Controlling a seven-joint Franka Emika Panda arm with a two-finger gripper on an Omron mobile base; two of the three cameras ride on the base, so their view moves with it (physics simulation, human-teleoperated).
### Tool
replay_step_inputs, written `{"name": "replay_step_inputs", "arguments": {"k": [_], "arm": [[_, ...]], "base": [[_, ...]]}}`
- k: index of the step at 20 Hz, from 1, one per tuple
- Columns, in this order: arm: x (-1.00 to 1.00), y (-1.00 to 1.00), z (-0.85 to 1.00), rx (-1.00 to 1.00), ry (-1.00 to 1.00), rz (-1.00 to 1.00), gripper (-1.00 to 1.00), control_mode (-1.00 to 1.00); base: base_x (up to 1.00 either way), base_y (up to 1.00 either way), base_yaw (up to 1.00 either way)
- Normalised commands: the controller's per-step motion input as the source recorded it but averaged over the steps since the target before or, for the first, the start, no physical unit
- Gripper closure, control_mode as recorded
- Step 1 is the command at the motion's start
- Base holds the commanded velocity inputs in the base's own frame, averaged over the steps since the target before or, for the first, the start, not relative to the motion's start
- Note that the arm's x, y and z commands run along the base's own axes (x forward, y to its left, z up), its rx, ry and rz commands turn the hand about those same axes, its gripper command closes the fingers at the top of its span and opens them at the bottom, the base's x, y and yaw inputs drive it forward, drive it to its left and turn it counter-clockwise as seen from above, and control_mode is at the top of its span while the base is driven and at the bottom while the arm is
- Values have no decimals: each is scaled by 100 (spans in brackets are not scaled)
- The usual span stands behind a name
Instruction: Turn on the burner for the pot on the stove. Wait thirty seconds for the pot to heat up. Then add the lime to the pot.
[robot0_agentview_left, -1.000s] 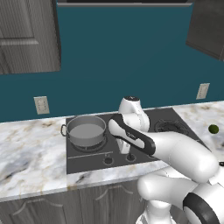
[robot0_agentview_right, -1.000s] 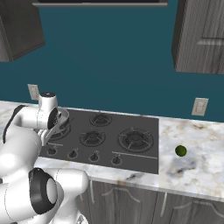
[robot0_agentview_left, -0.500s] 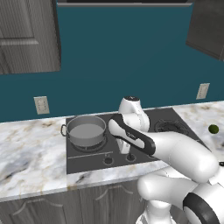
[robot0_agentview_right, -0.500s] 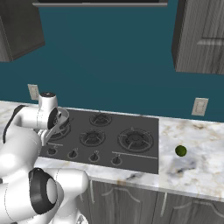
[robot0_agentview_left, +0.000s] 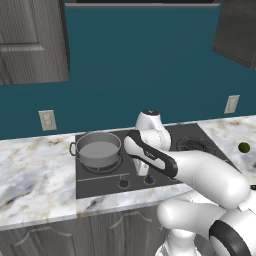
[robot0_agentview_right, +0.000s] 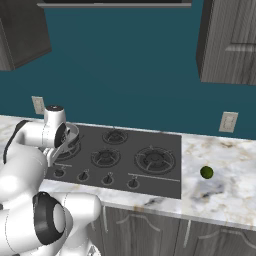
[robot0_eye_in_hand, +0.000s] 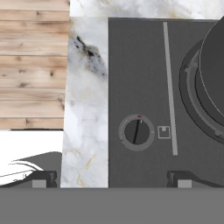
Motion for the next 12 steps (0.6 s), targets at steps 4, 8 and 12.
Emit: {"name": "replay_step_inputs", "arguments": {"k": [4, 8, 12], "arm": [[0, 0, 0, 0, 0, 0, -100, -100], [0, 0, 0, 0, 0, 0, -100, -100], [0, 0, 0, 0, 0, 0, -100, -100]], "base": [[0, 0, 0], [0, 0, 0], [0, 0, 0]]}}
